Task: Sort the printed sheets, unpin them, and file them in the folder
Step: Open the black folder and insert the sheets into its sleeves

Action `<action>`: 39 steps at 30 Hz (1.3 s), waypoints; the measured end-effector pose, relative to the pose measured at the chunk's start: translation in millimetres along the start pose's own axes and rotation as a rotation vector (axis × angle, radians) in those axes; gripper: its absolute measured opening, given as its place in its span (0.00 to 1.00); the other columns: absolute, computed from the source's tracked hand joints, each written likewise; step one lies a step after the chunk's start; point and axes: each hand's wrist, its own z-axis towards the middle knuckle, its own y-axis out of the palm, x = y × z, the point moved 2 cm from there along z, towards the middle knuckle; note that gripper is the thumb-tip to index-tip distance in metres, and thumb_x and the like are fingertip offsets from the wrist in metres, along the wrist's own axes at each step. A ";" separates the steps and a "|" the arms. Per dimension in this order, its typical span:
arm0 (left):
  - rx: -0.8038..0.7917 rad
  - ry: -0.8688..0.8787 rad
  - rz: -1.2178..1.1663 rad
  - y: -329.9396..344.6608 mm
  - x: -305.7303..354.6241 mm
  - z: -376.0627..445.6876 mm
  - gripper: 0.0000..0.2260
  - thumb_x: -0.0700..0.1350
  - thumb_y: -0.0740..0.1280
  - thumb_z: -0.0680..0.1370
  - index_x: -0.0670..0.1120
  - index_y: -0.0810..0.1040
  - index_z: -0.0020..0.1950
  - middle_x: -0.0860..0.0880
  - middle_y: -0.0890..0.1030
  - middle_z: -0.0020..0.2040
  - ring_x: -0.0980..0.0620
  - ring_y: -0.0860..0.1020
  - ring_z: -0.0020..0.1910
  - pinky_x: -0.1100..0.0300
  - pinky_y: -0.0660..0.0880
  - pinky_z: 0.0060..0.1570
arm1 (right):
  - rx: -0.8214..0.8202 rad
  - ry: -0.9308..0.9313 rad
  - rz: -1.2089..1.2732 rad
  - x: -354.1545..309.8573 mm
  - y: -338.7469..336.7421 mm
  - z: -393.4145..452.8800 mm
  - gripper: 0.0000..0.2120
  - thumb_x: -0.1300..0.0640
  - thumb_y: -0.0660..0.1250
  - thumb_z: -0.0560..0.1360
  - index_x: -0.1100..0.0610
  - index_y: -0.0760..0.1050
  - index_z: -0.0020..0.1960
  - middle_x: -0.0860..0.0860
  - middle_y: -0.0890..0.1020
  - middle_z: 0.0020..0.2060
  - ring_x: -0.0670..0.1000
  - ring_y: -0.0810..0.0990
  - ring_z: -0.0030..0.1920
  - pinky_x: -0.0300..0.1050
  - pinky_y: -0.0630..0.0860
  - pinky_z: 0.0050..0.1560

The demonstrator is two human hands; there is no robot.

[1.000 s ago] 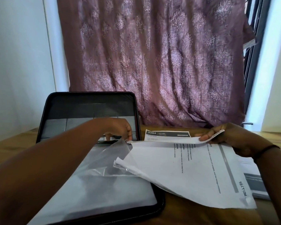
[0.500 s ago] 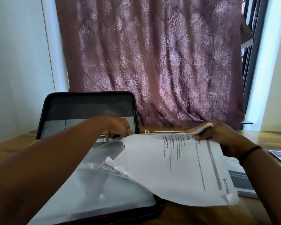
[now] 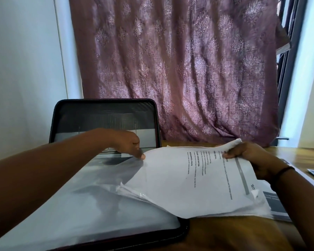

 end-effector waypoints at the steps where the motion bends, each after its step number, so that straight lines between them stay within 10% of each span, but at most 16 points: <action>1: 0.018 0.005 0.012 0.2 -1.0 -1.3 0.23 0.65 0.63 0.74 0.44 0.75 0.49 0.50 0.74 0.41 0.53 0.71 0.41 0.59 0.70 0.44 | 0.000 0.003 -0.006 1.1 -0.1 0.9 0.11 0.73 0.57 0.73 0.74 0.76 0.52 0.66 0.84 0.39 0.60 0.84 0.31 0.48 0.80 0.27; 12: 0.185 -0.083 0.215 -0.1 41.2 -19.0 0.30 0.75 0.59 0.68 0.46 0.71 0.34 0.51 0.72 0.32 0.54 0.71 0.33 0.60 0.65 0.33 | -0.022 -0.030 -0.035 2.5 -1.2 6.2 0.14 0.75 0.56 0.74 0.71 0.81 0.45 0.65 0.84 0.37 0.60 0.84 0.31 0.47 0.81 0.27; 20: 0.079 -0.253 0.464 9.0 65.7 -27.4 0.14 0.57 0.68 0.72 0.48 0.75 0.46 0.52 0.75 0.40 0.50 0.78 0.49 0.55 0.76 0.53 | -0.025 -0.034 -0.054 3.1 -1.5 7.8 0.13 0.74 0.56 0.74 0.71 0.78 0.51 0.65 0.84 0.38 0.60 0.84 0.32 0.46 0.81 0.28; 26: 0.187 -0.374 0.562 25.6 78.9 -16.2 0.30 0.48 0.69 0.73 0.42 0.61 0.71 0.45 0.72 0.60 0.44 0.78 0.55 0.54 0.76 0.45 | 0.006 -0.038 -0.068 3.3 -3.0 11.2 0.13 0.74 0.58 0.73 0.71 0.79 0.53 0.67 0.83 0.45 0.61 0.84 0.35 0.50 0.83 0.35; 39: 0.485 -0.130 0.553 8.2 96.8 -8.6 0.08 0.42 0.63 0.77 0.45 0.79 0.54 0.49 0.79 0.47 0.48 0.79 0.48 0.58 0.73 0.40 | -0.018 -0.032 -0.041 3.9 -6.2 10.4 0.14 0.75 0.58 0.72 0.74 0.76 0.56 0.69 0.83 0.46 0.62 0.84 0.34 0.50 0.83 0.35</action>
